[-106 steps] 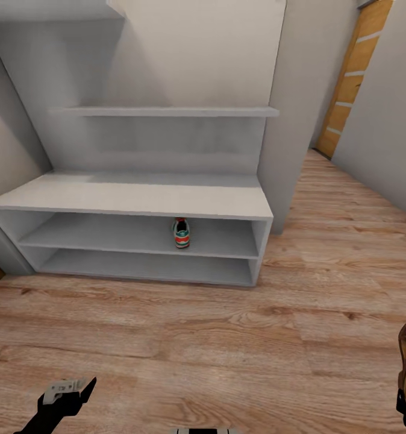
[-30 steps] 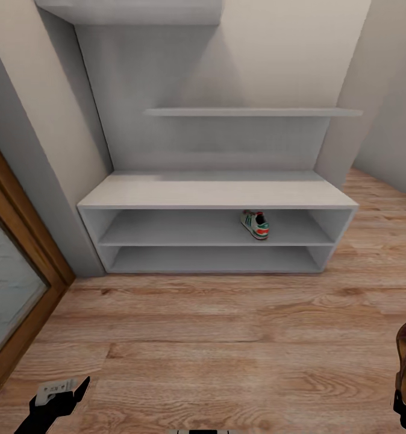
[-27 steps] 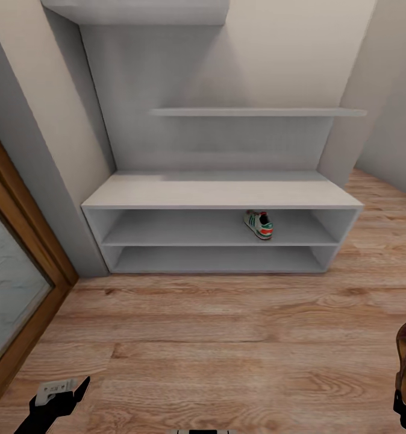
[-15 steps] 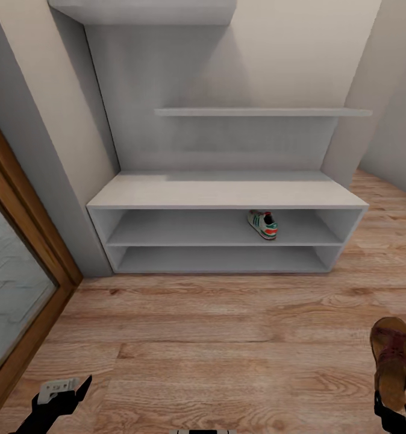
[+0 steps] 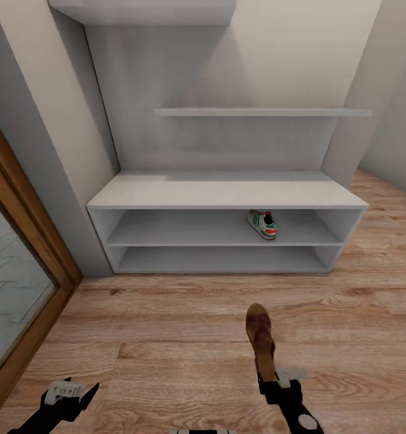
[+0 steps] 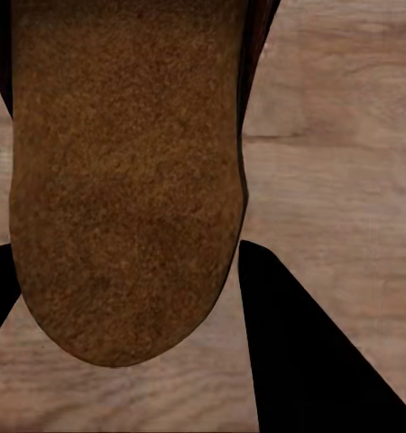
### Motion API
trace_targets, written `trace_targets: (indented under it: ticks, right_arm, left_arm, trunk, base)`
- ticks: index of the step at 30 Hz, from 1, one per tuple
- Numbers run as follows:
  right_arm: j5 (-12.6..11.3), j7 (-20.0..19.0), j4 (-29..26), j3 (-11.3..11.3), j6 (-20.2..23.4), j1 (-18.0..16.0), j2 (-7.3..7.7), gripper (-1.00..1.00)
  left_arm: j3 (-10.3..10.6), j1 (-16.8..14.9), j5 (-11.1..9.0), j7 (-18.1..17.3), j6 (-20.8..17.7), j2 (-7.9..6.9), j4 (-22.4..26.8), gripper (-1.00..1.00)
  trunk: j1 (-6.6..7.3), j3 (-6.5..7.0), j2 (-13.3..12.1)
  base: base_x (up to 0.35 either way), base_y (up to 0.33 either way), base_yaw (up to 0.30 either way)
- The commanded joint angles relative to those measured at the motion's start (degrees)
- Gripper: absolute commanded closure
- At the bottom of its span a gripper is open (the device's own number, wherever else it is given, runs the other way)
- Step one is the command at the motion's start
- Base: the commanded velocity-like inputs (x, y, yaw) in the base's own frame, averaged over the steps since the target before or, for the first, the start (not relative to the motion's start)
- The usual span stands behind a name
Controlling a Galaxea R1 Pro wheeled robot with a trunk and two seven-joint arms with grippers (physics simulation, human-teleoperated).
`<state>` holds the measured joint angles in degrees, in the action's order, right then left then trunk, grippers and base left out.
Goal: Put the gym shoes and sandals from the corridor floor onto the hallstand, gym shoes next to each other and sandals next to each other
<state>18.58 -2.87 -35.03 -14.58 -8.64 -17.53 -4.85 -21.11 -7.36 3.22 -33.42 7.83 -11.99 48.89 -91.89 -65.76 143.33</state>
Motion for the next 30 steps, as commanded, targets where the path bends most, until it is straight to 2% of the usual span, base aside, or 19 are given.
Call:
trace_targets:
  ticks: [1,7,10,16,17,19,20,24,26,30]
  right_arm:
    - [0.36,-0.27,-0.01,0.96,2.09,-1.38,-1.23,1.00]
    - [0.29,-0.15,0.01,7.00,9.38,-6.92,-4.13,1.00]
    - [0.24,-0.13,0.04,8.21,12.91,-9.80,-5.14,1.00]
    - [0.16,-0.12,0.08,8.95,19.40,-15.78,-5.14,1.00]
    - [-0.02,-0.18,0.40,9.11,26.80,-22.99,-5.14,1.00]
    - [-0.10,-0.19,0.44,9.12,29.11,-25.12,-5.14,1.00]
    - [-0.26,-0.20,0.47,9.12,31.35,-27.62,-5.14,1.00]
    - [-1.11,-0.17,0.48,9.15,32.55,-30.11,-5.14,1.00]
    - [-2.84,-0.16,0.41,9.14,32.91,-31.51,-5.14,1.00]
    - [-5.46,-0.19,0.41,9.13,33.04,-32.22,-5.14,1.00]
  left_arm:
    - [-0.17,-0.03,0.35,-0.48,0.32,-0.09,-0.12,-1.00]
    - [-0.12,-0.02,0.33,-1.15,0.41,-0.42,-0.23,-1.00]
    - [-0.10,-0.02,0.36,-1.76,0.47,-0.46,-0.21,-1.00]
    - [-0.04,-0.02,0.32,-3.65,1.66,-0.85,0.00,-1.00]
    - [-0.21,-0.02,0.75,-8.78,4.87,-1.35,0.05,-1.00]
    - [-0.36,-0.02,1.09,-9.80,5.15,-1.44,0.06,-1.00]
    - [-0.45,-0.02,1.81,-10.44,5.32,-1.50,0.06,-1.00]
    - [-0.51,-0.02,2.54,-10.73,5.38,-1.49,0.06,-1.00]
    - [-0.49,-0.02,2.78,-10.82,5.36,-1.45,0.06,-1.00]
    - [-0.31,-0.02,2.88,-10.86,5.36,-1.36,0.11,-1.00]
  trunk:
    - [0.01,-0.05,0.02]
    - [0.01,-0.05,0.02]
    - [0.01,-0.05,0.02]
    - [0.01,-0.05,0.02]
    - [0.01,-0.05,0.02]
    - [0.01,-0.05,0.02]
    - [0.01,-0.05,0.02]
    - [0.01,-0.05,0.02]
    - [0.01,-0.05,0.02]
    - [0.01,-0.05,0.02]
  base:
    - [0.000,0.000,0.000]
    - [0.000,0.000,0.000]
    - [0.000,0.000,0.000]
    - [0.000,0.000,0.000]
    - [0.000,0.000,0.000]
    - [0.000,0.000,0.000]
    - [0.000,0.000,0.000]
    - [0.000,0.000,0.000]
    - [0.000,0.000,0.000]
    - [0.000,0.000,0.000]
